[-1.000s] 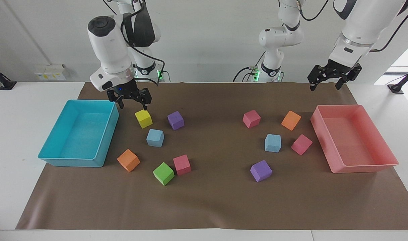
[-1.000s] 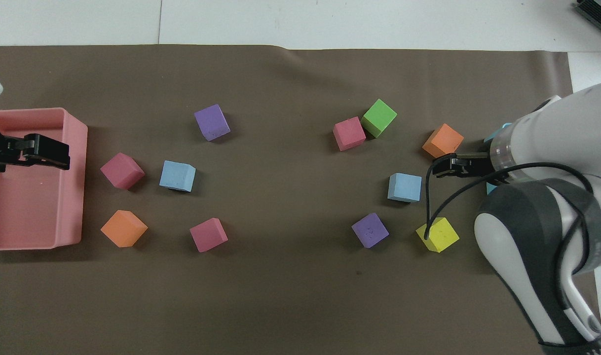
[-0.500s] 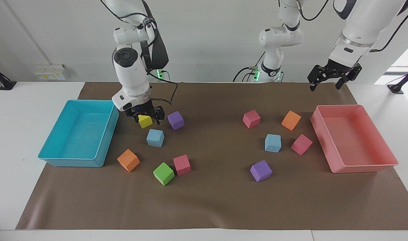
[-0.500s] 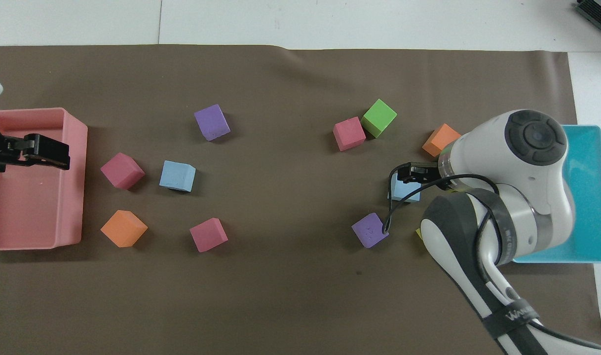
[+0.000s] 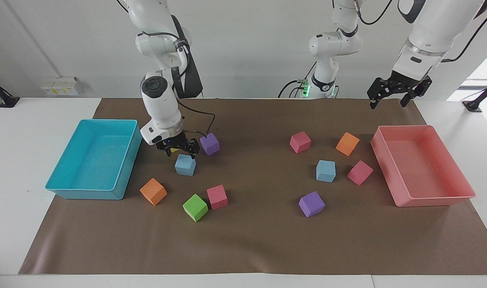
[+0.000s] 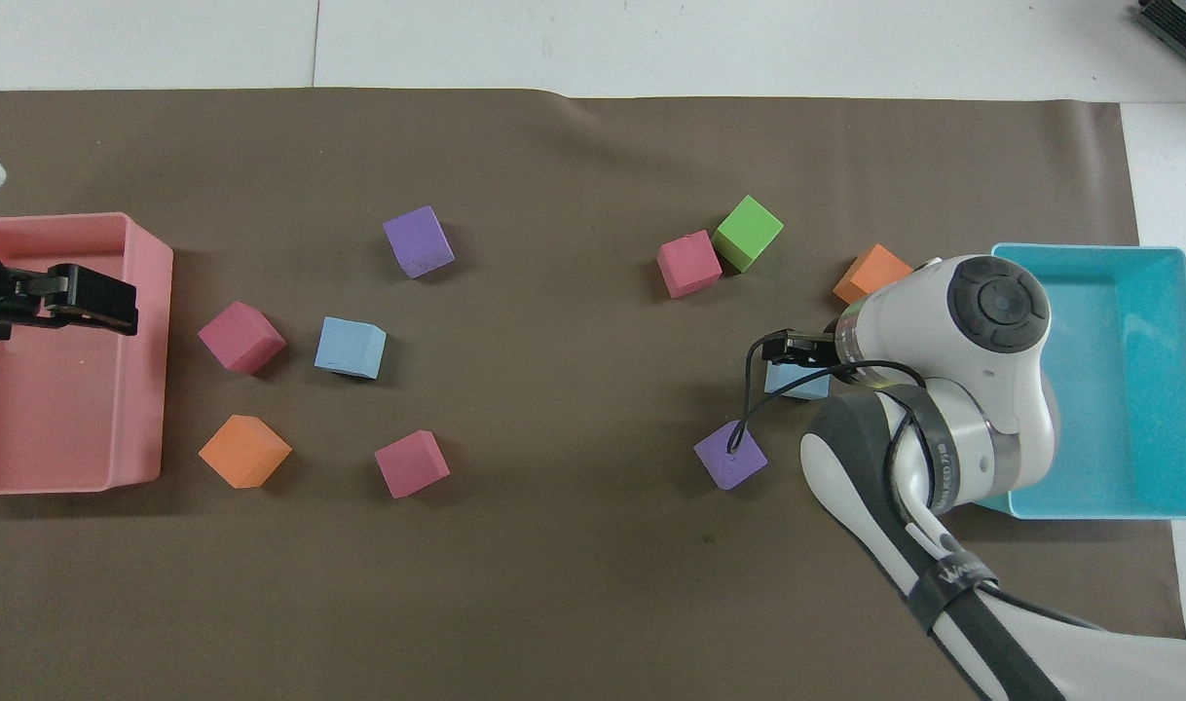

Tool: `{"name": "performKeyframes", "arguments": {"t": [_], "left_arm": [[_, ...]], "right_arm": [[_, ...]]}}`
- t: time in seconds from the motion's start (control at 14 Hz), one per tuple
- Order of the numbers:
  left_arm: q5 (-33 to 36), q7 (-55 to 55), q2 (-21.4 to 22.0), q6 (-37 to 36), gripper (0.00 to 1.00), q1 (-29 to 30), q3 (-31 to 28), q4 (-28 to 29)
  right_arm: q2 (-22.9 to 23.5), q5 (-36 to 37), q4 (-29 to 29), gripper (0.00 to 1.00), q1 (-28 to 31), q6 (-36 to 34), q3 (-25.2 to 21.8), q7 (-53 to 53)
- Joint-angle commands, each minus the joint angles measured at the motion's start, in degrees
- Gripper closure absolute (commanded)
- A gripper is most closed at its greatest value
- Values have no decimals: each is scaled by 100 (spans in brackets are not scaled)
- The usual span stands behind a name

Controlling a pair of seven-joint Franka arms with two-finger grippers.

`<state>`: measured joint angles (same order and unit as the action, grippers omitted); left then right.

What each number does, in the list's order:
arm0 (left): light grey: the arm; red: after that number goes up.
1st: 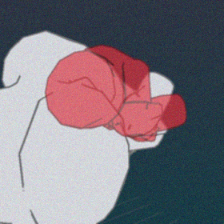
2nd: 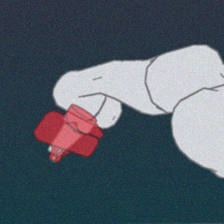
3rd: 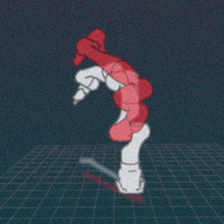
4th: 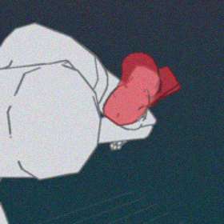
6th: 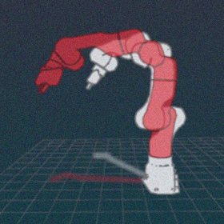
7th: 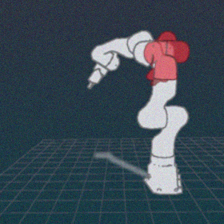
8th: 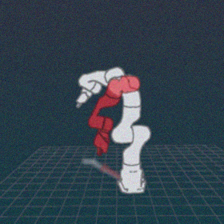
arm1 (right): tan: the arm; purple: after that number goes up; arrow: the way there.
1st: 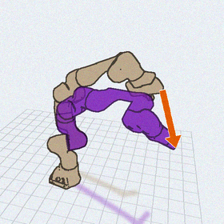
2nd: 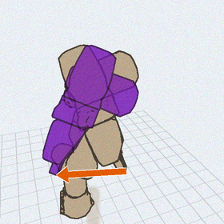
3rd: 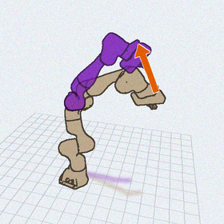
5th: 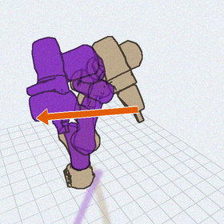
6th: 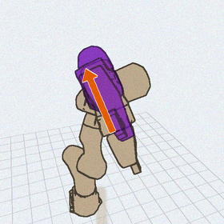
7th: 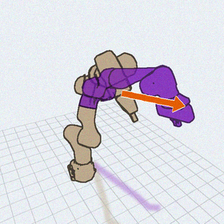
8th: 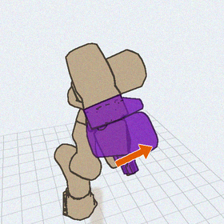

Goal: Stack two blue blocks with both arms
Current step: 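Reach the right gripper down and grasp the nearby light blue cube, then lift the light blue cube and carry it toward the table center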

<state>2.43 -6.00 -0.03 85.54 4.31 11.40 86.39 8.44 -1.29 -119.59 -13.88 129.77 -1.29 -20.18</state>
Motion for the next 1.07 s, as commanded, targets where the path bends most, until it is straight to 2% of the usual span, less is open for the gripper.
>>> {"name": "performKeyframes", "arguments": {"t": [0.0, 0.71, 0.79, 0.86, 1.0], "left_arm": [[-103, 55, 91, -63, 0, 122, 47, 27], [-103, 55, 100, -63, 0, 122, 47, 27], [-103, 55, 100, -63, 0, 122, 47, 27], [-103, 55, 100, -63, 0, 122, 47, 27], [-103, 55, 100, -63, 0, 122, 47, 27]], "right_arm": [[87, -117, -283, 0, 61, 408, 15, 347], [386, -117, -389, 0, 96, 787, 15, 313], [378, -117, -389, 16, 96, 787, 15, 331], [377, -117, -389, 97, 53, 787, 15, 313], [386, -117, -389, 100, 34, 778, 15, 252]]}}
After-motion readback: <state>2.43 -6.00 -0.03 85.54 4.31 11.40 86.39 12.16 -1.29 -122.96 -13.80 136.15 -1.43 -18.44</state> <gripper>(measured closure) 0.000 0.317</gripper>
